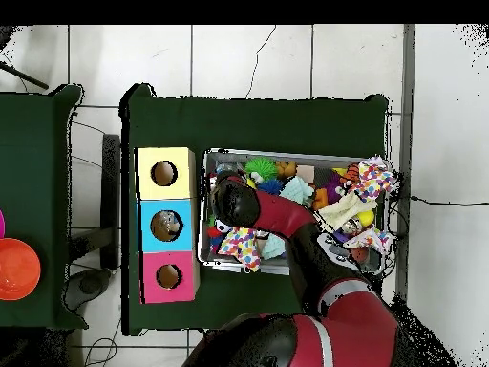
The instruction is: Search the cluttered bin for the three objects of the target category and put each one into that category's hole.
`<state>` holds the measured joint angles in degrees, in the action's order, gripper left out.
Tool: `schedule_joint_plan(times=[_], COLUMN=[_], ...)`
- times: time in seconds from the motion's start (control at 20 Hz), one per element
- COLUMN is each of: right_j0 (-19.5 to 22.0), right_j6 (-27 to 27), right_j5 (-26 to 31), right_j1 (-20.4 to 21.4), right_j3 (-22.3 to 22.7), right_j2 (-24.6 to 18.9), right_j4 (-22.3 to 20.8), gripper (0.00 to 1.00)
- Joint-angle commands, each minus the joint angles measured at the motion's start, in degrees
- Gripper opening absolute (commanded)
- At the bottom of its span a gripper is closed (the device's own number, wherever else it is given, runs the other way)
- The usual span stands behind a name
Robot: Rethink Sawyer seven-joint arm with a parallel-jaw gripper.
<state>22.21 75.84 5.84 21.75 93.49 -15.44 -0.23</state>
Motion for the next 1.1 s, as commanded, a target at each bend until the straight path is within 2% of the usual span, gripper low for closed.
schedule_joint_plan(times=[0.05,1.1], right_j0=[-2.12,-3.62], right_j6=[7.79,7.88], right_j5=[0.55,-0.04], right_j1=[-1.66,-3.09], right_j3=[-0.51,-2.22], right_j2=[-0.51,0.59], right_j4=[-2.15,-1.48], gripper=[1.00,1.00])
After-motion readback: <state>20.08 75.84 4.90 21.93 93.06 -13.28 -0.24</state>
